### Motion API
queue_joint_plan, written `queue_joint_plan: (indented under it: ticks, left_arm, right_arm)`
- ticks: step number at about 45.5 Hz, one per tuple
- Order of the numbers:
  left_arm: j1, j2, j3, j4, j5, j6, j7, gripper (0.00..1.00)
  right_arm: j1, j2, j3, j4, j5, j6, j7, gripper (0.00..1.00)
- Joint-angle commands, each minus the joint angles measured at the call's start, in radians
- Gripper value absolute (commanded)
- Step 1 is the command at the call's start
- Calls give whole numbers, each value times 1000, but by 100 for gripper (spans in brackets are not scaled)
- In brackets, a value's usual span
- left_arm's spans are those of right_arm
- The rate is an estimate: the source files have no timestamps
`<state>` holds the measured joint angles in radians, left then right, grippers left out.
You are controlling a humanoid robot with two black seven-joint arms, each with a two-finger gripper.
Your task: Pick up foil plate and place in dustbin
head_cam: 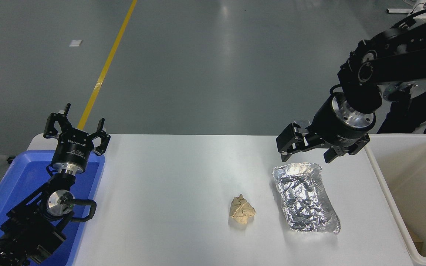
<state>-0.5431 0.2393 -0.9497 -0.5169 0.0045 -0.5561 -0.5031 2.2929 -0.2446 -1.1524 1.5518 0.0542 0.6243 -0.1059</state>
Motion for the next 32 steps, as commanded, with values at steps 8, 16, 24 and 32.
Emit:
queue_joint_plan:
  ticks: [8, 16, 24, 32]
  left_arm:
    - [0, 0, 0, 0, 0, -1, 2, 98]
    - [0, 0, 0, 0, 0, -1, 2, 98]
    - [-1, 0, 0, 0, 0, -1, 2, 98]
    - [0, 0, 0, 0, 0, -1, 2, 98]
  right_arm:
    - [-49, -15, -104, -30, 3, -6, 2, 100]
    - [-243, -15, -113, -186, 1, -26, 0, 100]
    - [-430, -45, -98, -318, -13, -112, 0, 100]
    - [-650, -31, -96, -459, -20, -250, 0, 100]
